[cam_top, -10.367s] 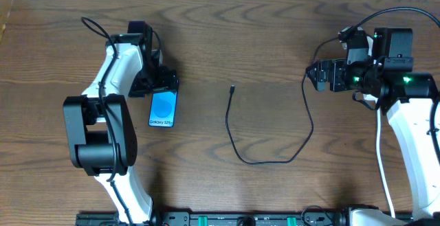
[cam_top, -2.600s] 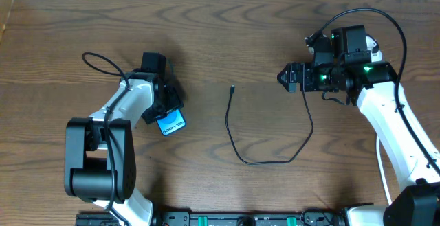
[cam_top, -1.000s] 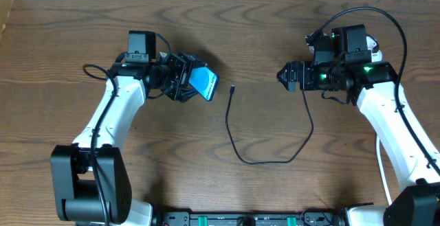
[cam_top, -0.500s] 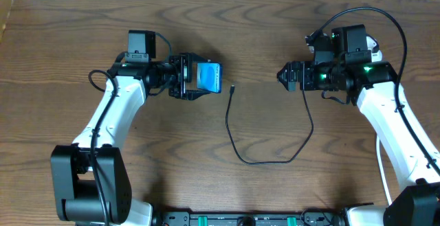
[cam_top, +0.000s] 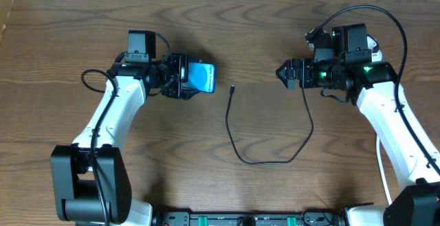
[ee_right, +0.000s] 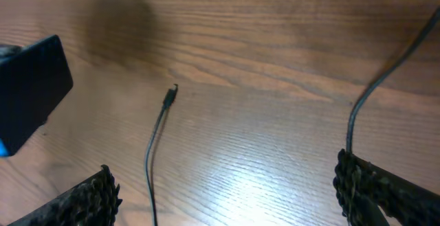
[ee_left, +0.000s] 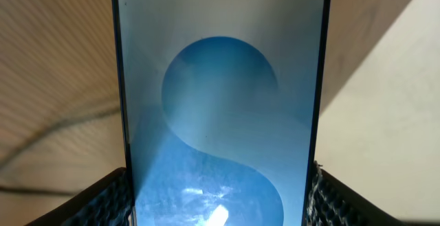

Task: Plug charger to phone and switch on socket
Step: 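Raise the phone with the left gripper and turn its bottom toward the right, then grasp the black cable's USB-C plug with the right gripper and lift it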

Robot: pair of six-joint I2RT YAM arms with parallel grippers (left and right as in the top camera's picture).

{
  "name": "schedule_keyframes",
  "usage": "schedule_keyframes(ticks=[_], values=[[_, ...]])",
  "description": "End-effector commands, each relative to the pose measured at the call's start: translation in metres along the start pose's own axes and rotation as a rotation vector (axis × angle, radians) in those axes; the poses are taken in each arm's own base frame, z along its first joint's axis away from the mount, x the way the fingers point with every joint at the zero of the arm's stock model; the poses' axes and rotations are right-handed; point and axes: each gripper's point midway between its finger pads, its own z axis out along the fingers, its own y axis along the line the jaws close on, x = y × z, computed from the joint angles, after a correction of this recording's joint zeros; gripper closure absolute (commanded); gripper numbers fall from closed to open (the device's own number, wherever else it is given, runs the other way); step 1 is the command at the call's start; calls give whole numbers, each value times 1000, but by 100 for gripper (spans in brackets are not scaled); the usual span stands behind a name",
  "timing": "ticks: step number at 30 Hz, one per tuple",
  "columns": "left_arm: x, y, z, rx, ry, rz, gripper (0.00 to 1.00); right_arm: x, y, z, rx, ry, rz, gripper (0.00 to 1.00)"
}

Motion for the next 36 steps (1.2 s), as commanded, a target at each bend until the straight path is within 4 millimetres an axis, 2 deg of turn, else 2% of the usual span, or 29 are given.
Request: schedule_keyframes(ticks=[1,4,6,12,15,18,24,28,31,32,34,36], values=[[-17,-6,-11,4,-142,61,33,-9,14,10,-65,-11,32,1],[-27,5,-13,-40,-201,39,33,-15,50,37,-213,-10,11,1],[-32,10,-15,-62,-230,40,33,-15,65,53,-256,-3,20,2],[-41,22,-18,-113,-282,42,33,7,116,110,-350,56,23,4],[-45,28,-20,-137,-308,31,33,16,146,123,-411,60,-6,7],[-45,28,-20,-138,-309,30,33,21,169,124,-445,49,-35,12],[-45,28,-20,-138,-309,30,33,40,190,136,-395,63,4,31],[-45,28,-20,-138,-309,30,33,60,210,163,-416,84,33,46],[-45,29,-20,-139,-309,30,33,68,213,183,-433,92,79,73],[-45,29,-20,-139,-309,30,33,67,213,184,-435,90,81,78],[-45,28,-20,-138,-309,30,33,65,215,183,-442,78,77,99],[-45,28,-20,-138,-309,30,33,62,217,182,-453,69,80,99]])
